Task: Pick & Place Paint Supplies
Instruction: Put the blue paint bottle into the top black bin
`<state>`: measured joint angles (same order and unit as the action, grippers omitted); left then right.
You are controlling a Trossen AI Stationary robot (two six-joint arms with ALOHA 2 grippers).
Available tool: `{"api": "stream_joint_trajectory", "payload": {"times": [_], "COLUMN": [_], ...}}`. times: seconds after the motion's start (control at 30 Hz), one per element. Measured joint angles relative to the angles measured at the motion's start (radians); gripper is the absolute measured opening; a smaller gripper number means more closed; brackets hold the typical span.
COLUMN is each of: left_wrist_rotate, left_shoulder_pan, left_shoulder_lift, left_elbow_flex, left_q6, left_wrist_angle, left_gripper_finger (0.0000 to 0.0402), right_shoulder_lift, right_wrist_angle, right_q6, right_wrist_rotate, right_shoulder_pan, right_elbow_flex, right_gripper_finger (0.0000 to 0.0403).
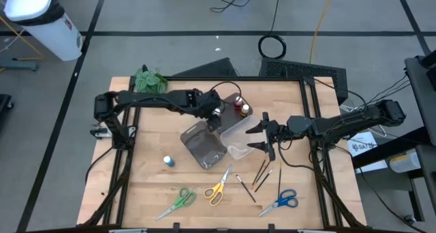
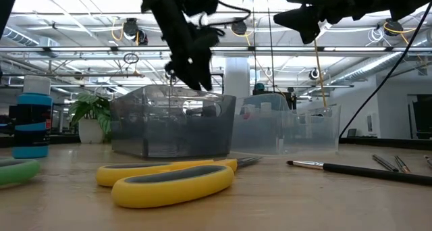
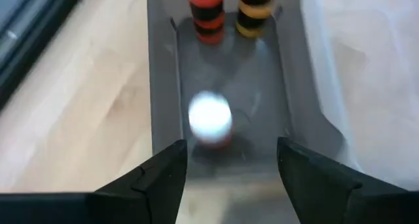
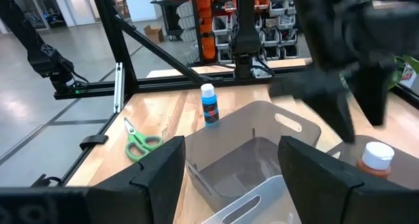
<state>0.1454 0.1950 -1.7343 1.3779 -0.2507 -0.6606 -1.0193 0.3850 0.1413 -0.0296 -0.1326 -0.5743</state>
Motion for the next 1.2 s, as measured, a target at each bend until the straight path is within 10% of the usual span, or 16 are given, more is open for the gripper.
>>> {"api": "stream_joint_trajectory", "payload": {"times": [0.47, 0.83, 1.2], "left_wrist_rotate": [-0.148, -0.022, -0.013], "left_shoulder_pan": [-0.257, -0.587, -0.679], "left_shoulder_lift": [0.262, 0.239, 0.247], "left_elbow_flex": [0.014, 0.010, -0.149], "left_q6": [-0.323, -0.506, -0.687], "left_wrist_angle": [-0.565, -0.647, -0.677], "left_gripper_finger": [0.0248, 0.0248, 0.0248], "right_shoulder_lift": [0.000, 0.000, 0.000], "right_wrist_angle": [-0.020, -0.017, -0.017], "right_q6": [0.010, 0.022, 0.023], "right_wrist_rotate": [0.003, 0.003, 0.003], "right_shoulder_pan": [0.000, 0.000, 0.000], "right_elbow_flex": [0.000, 0.000, 0.000], "right_gripper_finger": [0.0233, 0.0231, 0.0227]}}
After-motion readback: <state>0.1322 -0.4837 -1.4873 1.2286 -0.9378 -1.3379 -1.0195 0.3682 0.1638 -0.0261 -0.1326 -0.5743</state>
